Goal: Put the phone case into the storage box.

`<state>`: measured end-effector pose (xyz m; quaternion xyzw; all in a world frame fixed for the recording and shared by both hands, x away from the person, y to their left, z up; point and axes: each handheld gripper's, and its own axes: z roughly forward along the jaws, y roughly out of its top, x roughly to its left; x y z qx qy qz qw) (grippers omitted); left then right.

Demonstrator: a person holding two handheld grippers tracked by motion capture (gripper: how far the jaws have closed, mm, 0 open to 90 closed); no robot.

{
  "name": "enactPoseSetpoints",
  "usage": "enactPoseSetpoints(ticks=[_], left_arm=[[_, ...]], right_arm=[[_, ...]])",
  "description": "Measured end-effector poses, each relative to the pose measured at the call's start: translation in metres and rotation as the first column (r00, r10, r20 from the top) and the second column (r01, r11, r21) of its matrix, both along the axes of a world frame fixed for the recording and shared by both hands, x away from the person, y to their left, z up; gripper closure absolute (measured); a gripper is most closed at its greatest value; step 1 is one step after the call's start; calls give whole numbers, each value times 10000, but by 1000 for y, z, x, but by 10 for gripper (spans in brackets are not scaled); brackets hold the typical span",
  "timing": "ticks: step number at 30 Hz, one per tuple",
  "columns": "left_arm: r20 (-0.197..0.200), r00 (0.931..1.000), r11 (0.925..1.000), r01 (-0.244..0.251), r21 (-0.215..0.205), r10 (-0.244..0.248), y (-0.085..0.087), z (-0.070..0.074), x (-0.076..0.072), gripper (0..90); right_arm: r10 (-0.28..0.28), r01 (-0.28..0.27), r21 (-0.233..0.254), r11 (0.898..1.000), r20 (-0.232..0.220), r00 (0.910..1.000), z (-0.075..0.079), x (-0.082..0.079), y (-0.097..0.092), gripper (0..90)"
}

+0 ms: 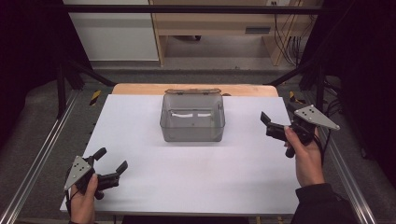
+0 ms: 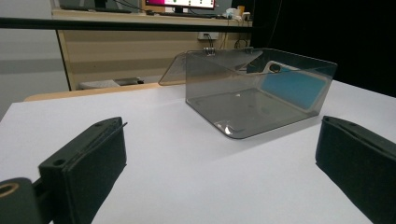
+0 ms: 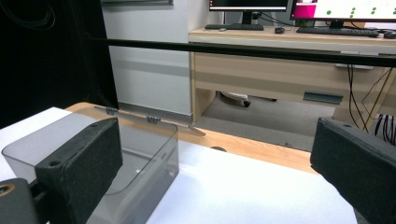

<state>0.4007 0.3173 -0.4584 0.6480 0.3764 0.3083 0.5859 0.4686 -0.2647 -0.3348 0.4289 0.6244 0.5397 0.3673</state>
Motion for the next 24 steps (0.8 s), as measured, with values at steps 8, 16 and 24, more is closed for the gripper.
enactPoseSetpoints(ticks=[8,16,24], left_arm=[[2,10000,10000,17,18,-17,0,0,0,16],[4,10000,10000,19,-12,-19,0,0,0,16],[-10,10000,10000,67,5,-67,-1,0,0,16]], right_arm=[[164,-164,-76,9998,-14,9999,-8,-9,-9,31],[351,-351,-152,9993,9,9994,-19,-18,-13,34],[574,-579,-265,9980,-176,9982,-37,-24,-13,31]])
